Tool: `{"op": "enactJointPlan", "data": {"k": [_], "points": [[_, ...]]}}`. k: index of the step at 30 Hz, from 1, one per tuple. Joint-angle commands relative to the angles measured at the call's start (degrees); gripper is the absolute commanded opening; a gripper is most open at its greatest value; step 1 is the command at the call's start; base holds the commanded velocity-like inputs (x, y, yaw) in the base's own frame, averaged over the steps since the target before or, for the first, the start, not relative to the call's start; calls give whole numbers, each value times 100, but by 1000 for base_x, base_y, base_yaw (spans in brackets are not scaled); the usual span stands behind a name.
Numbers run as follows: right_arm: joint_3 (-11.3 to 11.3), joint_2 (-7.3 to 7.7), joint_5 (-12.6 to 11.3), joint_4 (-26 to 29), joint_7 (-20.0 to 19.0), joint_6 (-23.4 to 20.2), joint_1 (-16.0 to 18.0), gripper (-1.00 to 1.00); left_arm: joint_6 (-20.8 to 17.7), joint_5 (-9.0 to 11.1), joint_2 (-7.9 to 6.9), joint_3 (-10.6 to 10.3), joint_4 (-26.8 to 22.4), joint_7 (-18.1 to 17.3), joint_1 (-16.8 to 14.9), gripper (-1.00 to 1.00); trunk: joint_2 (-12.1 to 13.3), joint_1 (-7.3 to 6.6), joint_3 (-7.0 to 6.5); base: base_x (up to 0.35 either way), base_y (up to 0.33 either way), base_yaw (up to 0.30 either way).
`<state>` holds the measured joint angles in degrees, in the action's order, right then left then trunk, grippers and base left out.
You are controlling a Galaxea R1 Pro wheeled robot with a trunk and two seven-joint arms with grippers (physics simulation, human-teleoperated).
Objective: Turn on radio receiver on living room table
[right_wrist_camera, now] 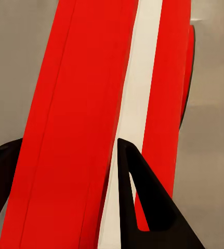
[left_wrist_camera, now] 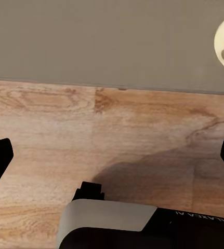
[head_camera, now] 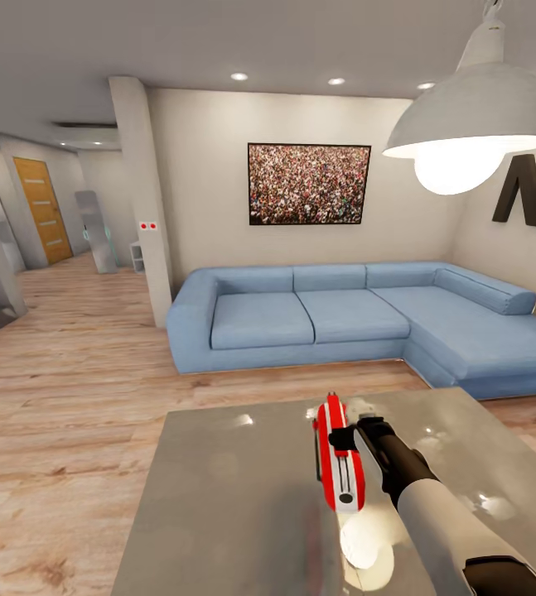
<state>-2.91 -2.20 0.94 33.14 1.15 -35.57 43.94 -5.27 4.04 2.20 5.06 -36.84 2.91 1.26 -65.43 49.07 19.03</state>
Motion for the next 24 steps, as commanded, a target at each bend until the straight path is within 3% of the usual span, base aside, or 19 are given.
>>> {"op": "enactJointPlan", "data": {"k": [1,6,9,16,18,21,24], "points": [[0,0,31,-2,13,45,-1,-100,0,0,0,-1,0,0,0,100,0,0,0,0,0,0],[-4,-7,415,-100,287,569,-21,-100,4,0,0,2,1,-1,1,100,0,0,0,0,0,0],[-6,-25,613,-257,716,913,-28,-100,7,0,0,3,1,-1,0,100,0,0,0,0,0,0],[-91,-86,799,-667,1710,1869,-48,-100,9,-3,0,4,1,6,0,100,0,0,0,0,0,0],[-285,-96,949,-728,1894,1993,-50,-100,9,-6,0,4,1,7,2,100,0,0,0,0,0,0],[-781,-115,1237,-772,2398,2079,-52,-100,9,-5,0,4,1,8,0,100,0,0,0,0,0,0],[-1265,-241,1360,-798,3193,2087,-52,-100,9,-8,0,4,5,8,-1,100,0,0,0,0,0,0]]}}
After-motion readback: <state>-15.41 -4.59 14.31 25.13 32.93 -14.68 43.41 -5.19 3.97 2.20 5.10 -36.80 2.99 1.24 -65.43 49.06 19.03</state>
